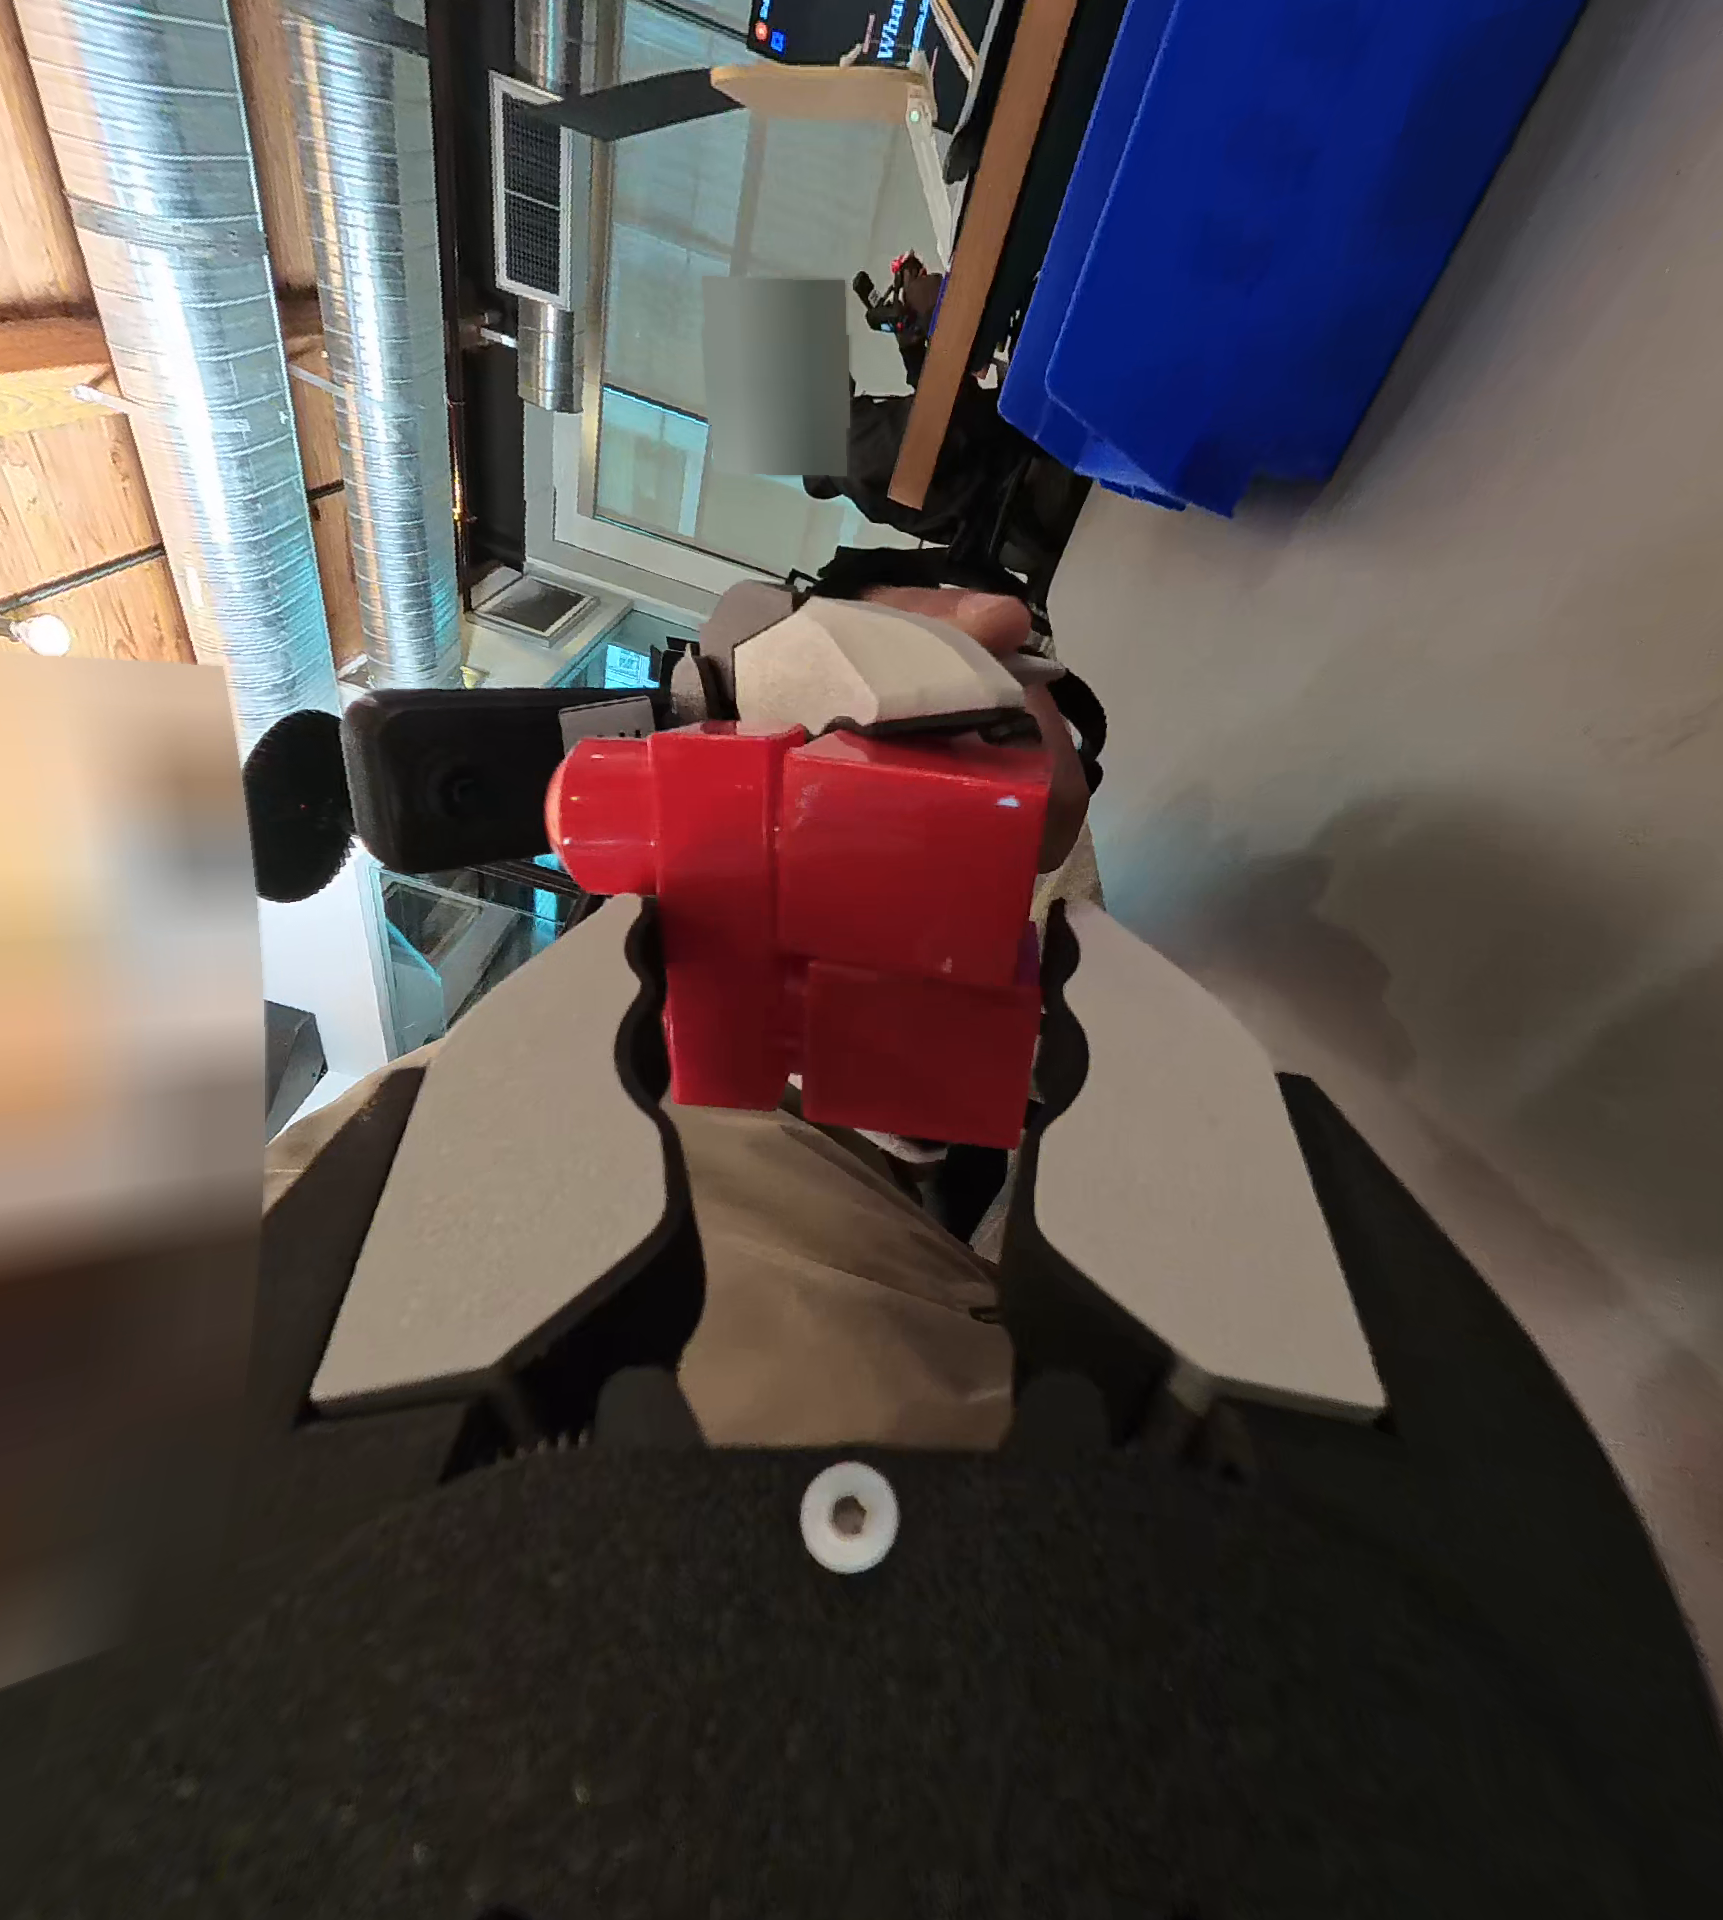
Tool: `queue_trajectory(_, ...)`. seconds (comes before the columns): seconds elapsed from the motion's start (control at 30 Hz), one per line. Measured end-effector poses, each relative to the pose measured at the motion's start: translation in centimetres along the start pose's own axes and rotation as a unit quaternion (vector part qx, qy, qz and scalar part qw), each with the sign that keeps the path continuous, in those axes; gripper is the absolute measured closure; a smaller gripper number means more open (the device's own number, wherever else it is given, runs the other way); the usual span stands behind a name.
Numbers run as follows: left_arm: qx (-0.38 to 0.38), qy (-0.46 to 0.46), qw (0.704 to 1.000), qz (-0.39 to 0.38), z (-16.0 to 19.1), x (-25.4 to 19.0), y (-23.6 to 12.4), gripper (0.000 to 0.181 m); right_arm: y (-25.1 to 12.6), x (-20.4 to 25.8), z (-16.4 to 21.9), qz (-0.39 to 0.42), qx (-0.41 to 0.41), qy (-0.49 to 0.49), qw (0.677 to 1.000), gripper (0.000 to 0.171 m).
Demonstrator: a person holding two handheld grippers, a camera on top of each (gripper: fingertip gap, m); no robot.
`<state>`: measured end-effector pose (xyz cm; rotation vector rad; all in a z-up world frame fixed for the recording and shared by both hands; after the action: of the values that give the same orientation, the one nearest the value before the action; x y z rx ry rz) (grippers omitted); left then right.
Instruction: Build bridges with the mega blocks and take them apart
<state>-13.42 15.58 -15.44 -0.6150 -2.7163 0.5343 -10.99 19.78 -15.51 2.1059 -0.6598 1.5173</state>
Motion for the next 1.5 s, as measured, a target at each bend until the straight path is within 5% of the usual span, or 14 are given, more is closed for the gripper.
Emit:
queue_trajectory(0.6,-0.004,0.008,1.000,-0.011,0.2,0.2,0.2,0.106,-0.1,-0.2,-0.3,-0.002,-0.005,-0.021,1.000,0.105)
queue_trajectory(0.83,-0.024,0.010,1.000,-0.002,-0.7,-0.2,-0.2,0.106,-0.3,0.2,-0.4,-0.010,0.001,-0.029,1.000,0.090)
queue_trajectory(1.5,0.019,0.008,1.000,-0.002,-0.5,0.1,0.6,0.106,-0.2,0.0,-0.4,-0.061,0.016,-0.021,0.998,0.102)
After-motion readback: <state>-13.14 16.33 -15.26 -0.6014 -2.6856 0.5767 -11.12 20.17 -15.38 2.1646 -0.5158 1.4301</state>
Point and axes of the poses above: each gripper's, where its closed fingertips meet, y out along the fingers, z out of its underside, x = y × z across the jaws, the point moved 4 cm from there along -y, back along the fingers, and after that the axes turned 1 degree about -x, right-handed, at the moved point
